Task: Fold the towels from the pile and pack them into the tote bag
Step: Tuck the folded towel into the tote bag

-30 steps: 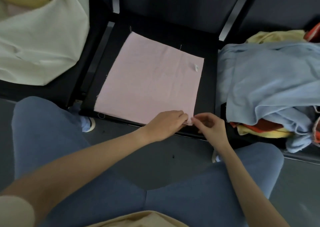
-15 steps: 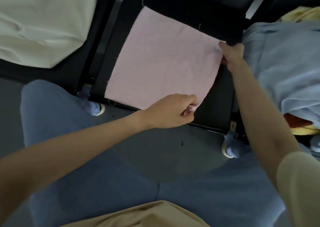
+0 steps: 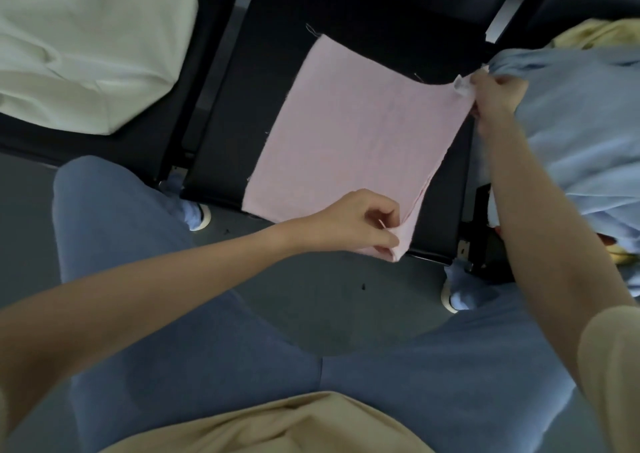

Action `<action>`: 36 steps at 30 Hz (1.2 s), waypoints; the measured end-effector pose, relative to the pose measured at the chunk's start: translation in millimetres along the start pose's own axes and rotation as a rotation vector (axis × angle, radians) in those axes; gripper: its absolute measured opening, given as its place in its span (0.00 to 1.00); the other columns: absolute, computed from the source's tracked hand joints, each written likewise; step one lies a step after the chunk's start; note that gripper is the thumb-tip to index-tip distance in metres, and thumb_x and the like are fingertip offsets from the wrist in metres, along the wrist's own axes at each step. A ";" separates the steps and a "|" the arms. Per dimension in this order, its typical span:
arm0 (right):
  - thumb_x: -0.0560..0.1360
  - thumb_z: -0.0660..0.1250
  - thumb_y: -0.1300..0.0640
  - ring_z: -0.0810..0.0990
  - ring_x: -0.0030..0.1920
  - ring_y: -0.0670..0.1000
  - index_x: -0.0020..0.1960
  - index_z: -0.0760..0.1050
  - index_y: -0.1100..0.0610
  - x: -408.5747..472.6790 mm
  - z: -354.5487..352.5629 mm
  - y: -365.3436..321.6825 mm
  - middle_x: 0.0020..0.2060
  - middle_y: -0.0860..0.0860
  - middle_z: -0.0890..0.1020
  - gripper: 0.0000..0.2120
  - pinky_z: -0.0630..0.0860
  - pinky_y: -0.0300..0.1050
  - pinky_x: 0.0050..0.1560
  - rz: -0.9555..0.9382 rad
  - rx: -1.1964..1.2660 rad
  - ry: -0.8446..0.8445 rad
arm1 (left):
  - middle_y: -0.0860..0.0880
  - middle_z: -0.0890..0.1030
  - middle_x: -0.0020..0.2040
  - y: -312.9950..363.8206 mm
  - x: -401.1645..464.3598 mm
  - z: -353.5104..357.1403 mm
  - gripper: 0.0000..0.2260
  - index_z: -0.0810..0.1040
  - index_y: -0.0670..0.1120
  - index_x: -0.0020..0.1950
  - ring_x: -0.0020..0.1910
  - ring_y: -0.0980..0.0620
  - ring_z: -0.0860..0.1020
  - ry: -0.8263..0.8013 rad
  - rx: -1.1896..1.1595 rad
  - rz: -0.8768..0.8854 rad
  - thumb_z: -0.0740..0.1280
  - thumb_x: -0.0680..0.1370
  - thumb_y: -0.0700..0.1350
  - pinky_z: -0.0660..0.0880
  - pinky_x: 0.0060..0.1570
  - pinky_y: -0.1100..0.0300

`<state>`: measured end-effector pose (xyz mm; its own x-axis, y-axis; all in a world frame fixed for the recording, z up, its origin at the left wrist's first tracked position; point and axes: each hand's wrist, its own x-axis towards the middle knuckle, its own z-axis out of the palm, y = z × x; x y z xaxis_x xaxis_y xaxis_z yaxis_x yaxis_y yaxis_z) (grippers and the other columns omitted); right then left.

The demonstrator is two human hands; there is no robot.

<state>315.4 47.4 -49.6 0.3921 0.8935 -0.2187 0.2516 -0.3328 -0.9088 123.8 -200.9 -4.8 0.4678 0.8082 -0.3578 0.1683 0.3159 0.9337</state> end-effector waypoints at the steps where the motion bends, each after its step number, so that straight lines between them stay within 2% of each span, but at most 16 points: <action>1: 0.69 0.67 0.61 0.66 0.23 0.46 0.27 0.60 0.53 -3.8 3.4 -5.3 0.24 0.50 0.66 0.19 0.64 0.39 0.26 -0.007 0.040 0.000 | 0.43 0.77 0.38 0.2 -2.7 -3.1 0.03 0.75 0.33 0.41 0.37 0.52 0.80 -0.003 -0.027 -0.005 0.67 0.74 0.29 0.75 0.39 0.68; 4: 0.74 0.67 0.61 0.72 0.23 0.45 0.30 0.65 0.55 -17.4 24.7 -20.4 0.25 0.50 0.72 0.16 0.72 0.38 0.26 -0.029 0.066 -0.031 | 0.45 0.78 0.37 -6.0 -15.7 -19.6 0.06 0.75 0.36 0.39 0.38 0.51 0.81 0.023 -0.112 -0.039 0.67 0.74 0.28 0.78 0.43 0.65; 8: 0.77 0.65 0.61 0.74 0.21 0.45 0.30 0.69 0.57 -36.7 70.8 -37.4 0.25 0.52 0.74 0.17 0.74 0.38 0.26 -0.099 0.017 -0.061 | 0.45 0.78 0.35 -19.9 -38.5 -49.7 0.06 0.75 0.36 0.39 0.37 0.52 0.81 0.144 -0.168 -0.104 0.67 0.74 0.29 0.77 0.41 0.66; 12: 0.75 0.68 0.64 0.82 0.29 0.45 0.37 0.72 0.58 -54.8 124.0 -48.3 0.34 0.53 0.80 0.09 0.80 0.39 0.32 -0.126 -0.062 -0.077 | 0.41 0.77 0.38 -37.2 -54.3 -77.8 0.04 0.75 0.35 0.41 0.41 0.47 0.83 0.239 -0.251 -0.167 0.67 0.74 0.29 0.79 0.45 0.62; 17: 0.75 0.68 0.62 0.83 0.36 0.45 0.37 0.68 0.53 -70.0 181.1 -48.9 0.37 0.49 0.79 0.12 0.82 0.40 0.40 -0.119 -0.144 -0.099 | 0.38 0.78 0.39 -61.8 -62.4 -98.7 0.11 0.71 0.40 0.35 0.42 0.42 0.83 0.368 -0.275 -0.280 0.68 0.74 0.29 0.81 0.48 0.54; 19: 0.76 0.67 0.60 0.81 0.40 0.43 0.39 0.67 0.53 -76.4 197.8 -45.1 0.38 0.46 0.76 0.11 0.80 0.36 0.43 -0.106 -0.179 -0.123 | 0.40 0.80 0.35 -71.2 -62.5 -103.0 0.13 0.69 0.41 0.33 0.38 0.45 0.83 0.410 -0.268 -0.357 0.67 0.74 0.30 0.80 0.45 0.54; 21: 0.77 0.66 0.58 0.79 0.42 0.42 0.47 0.70 0.55 -79.0 209.8 -37.2 0.42 0.45 0.77 0.05 0.77 0.34 0.44 -0.097 -0.235 -0.132 | 0.42 0.81 0.35 -80.7 -61.9 -105.9 0.13 0.69 0.43 0.35 0.33 0.48 0.83 0.443 -0.226 -0.439 0.66 0.76 0.32 0.80 0.38 0.57; 23: 0.77 0.66 0.56 0.81 0.41 0.43 0.55 0.72 0.57 -82.5 217.6 -30.1 0.45 0.48 0.80 0.08 0.80 0.36 0.44 -0.062 -0.242 -0.144 | 0.43 0.83 0.37 -88.0 -62.4 -108.2 0.10 0.69 0.43 0.37 0.30 0.50 0.81 0.469 -0.112 -0.501 0.64 0.76 0.34 0.76 0.31 0.61; 25: 0.77 0.67 0.53 0.83 0.38 0.44 0.55 0.72 0.57 -86.0 218.5 -25.4 0.43 0.50 0.82 0.10 0.82 0.40 0.42 -0.059 -0.228 -0.166 | 0.44 0.83 0.38 -91.8 -64.0 -110.4 0.07 0.72 0.43 0.38 0.30 0.52 0.79 0.469 0.014 -0.547 0.63 0.76 0.35 0.74 0.28 0.63; 28: 0.78 0.65 0.52 0.83 0.38 0.46 0.53 0.69 0.56 -107.4 201.6 -24.5 0.44 0.52 0.82 0.09 0.80 0.35 0.36 -0.111 -0.228 -0.208 | 0.45 0.84 0.37 -95.5 -67.6 -111.7 0.06 0.79 0.39 0.39 0.32 0.50 0.80 0.492 0.185 -0.585 0.64 0.73 0.38 0.75 0.32 0.60; 29: 0.78 0.65 0.54 0.83 0.40 0.48 0.54 0.70 0.57 -115.5 191.0 -20.3 0.45 0.52 0.81 0.09 0.79 0.36 0.36 -0.156 -0.218 -0.219 | 0.45 0.83 0.36 -97.1 -68.2 -111.2 0.07 0.79 0.38 0.39 0.33 0.49 0.79 0.546 0.239 -0.574 0.65 0.71 0.40 0.75 0.34 0.58; 31: 0.77 0.65 0.57 0.81 0.43 0.47 0.56 0.71 0.58 -137.0 160.7 -6.0 0.45 0.50 0.79 0.09 0.80 0.38 0.42 -0.264 -0.211 -0.229 | 0.47 0.81 0.36 -97.6 -69.4 -109.7 0.08 0.79 0.39 0.40 0.35 0.49 0.78 0.697 0.335 -0.520 0.67 0.71 0.44 0.74 0.37 0.57; 34: 0.76 0.66 0.61 0.75 0.41 0.42 0.62 0.66 0.61 -174.9 104.4 28.8 0.47 0.49 0.75 0.17 0.74 0.31 0.42 -0.351 -0.225 -0.157 | 0.51 0.81 0.39 -93.6 -68.2 -108.4 0.09 0.79 0.43 0.45 0.40 0.53 0.78 0.845 0.402 -0.438 0.70 0.72 0.49 0.76 0.41 0.56; 36: 0.74 0.67 0.63 0.74 0.42 0.47 0.65 0.62 0.64 -197.8 72.1 53.1 0.52 0.55 0.71 0.22 0.73 0.31 0.42 -0.358 -0.263 -0.082 | 0.51 0.81 0.41 -90.8 -64.7 -107.0 0.09 0.79 0.44 0.46 0.41 0.53 0.78 0.862 0.423 -0.410 0.70 0.73 0.49 0.77 0.42 0.56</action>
<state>187.4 -125.3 -80.3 0.1711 0.9837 0.0560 0.5792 -0.0545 -0.8134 -14.6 -228.7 -67.7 -0.4436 0.8119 -0.3795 0.5426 0.5803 0.6073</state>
